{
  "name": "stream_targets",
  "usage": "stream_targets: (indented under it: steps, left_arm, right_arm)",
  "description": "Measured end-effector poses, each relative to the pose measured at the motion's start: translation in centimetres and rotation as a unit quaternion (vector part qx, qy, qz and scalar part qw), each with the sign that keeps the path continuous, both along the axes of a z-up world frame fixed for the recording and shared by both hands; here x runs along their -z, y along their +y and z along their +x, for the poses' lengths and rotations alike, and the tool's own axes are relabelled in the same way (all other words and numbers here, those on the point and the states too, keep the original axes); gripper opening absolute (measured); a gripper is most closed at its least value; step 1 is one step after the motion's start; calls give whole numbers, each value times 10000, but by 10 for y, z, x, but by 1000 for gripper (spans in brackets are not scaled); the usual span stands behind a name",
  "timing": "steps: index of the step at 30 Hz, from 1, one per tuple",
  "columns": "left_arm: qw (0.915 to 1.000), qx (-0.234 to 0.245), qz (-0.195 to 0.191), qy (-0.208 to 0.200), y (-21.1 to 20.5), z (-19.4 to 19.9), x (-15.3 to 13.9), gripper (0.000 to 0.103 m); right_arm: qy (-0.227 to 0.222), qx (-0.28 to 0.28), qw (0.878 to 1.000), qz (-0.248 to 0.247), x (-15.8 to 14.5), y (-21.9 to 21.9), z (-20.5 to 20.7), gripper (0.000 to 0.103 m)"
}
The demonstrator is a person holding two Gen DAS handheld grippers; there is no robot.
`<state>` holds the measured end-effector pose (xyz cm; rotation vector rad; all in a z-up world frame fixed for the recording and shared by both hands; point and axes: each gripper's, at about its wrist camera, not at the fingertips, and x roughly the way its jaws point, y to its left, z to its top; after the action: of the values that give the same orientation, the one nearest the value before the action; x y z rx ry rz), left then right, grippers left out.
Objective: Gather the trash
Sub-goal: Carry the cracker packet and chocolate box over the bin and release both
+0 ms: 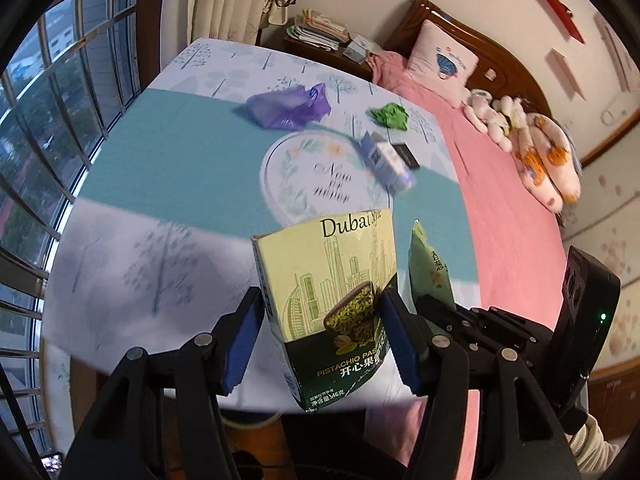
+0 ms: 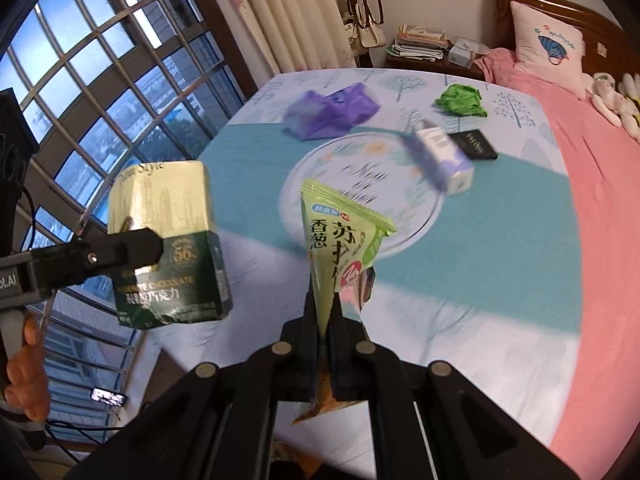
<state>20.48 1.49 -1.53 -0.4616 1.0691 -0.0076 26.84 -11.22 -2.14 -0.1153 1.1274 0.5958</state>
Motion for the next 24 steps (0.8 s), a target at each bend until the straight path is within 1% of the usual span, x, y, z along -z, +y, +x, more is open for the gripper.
stream_targets:
  steps: [3, 4, 6, 10, 14, 19, 22, 24]
  left_arm:
    - [9998, 187, 86, -87, 8, -36, -3, 58]
    - [9996, 258, 99, -86, 11, -52, -2, 58]
    - [9993, 352, 95, -72, 15, -73, 0, 58]
    - [9985, 514, 145, 112, 20, -117, 11, 58]
    - [9977, 593, 167, 288, 20, -145, 25, 58]
    - [9958, 628, 236, 626, 12, -165, 60, 58]
    - [9929, 684, 339, 909, 3, -175, 94, 58]
    - [9913, 704, 360, 1057, 0, -176, 116, 58]
  right_arm:
    - [-56, 145, 9999, 41, -1, 13, -47, 3]
    - [-38, 205, 9998, 48, 1, 17, -67, 3]
    - [11, 264, 9996, 39, 5, 24, -97, 3]
    - [204, 234, 9995, -87, 17, 35, -147, 3]
    - [477, 290, 9982, -219, 33, 36, -180, 3]
    - [820, 407, 9950, -388, 62, 32, -204, 3]
    - [1048, 494, 9921, -477, 87, 27, -214, 3]
    - [1245, 577, 9891, -526, 113, 22, -218, 3]
